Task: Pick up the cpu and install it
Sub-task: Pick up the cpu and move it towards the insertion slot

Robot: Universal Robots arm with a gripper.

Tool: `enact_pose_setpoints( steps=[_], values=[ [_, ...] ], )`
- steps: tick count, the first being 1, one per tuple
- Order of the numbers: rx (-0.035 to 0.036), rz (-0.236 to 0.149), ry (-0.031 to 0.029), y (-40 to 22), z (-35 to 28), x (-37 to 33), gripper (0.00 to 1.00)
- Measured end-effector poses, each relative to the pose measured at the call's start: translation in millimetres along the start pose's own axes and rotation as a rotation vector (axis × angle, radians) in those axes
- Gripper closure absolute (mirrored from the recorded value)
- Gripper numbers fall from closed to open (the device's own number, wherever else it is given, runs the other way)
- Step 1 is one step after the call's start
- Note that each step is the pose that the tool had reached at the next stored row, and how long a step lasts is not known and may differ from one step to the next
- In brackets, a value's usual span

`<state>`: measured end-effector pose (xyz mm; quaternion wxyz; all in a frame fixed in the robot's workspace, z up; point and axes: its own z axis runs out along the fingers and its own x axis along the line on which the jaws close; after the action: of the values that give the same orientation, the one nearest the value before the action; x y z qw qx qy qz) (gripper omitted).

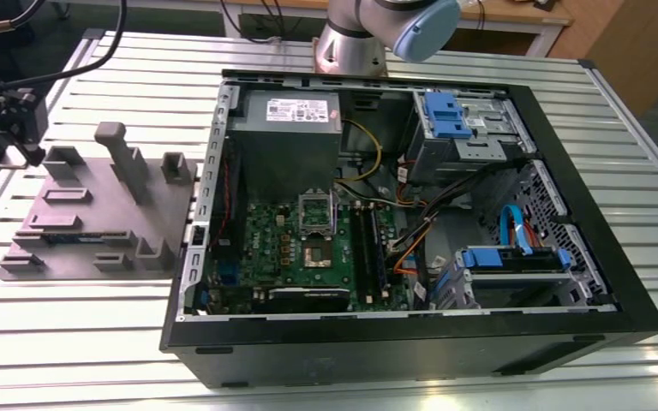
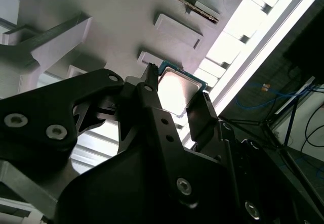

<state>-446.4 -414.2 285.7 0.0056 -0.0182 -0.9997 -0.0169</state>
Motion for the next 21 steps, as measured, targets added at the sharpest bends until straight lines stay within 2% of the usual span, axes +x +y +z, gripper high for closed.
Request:
enact_pose_setpoints(
  steps=[21],
  values=[
    [0.0, 0.001, 0.0, 0.3, -7.7, 0.1, 0.53]
  ],
)
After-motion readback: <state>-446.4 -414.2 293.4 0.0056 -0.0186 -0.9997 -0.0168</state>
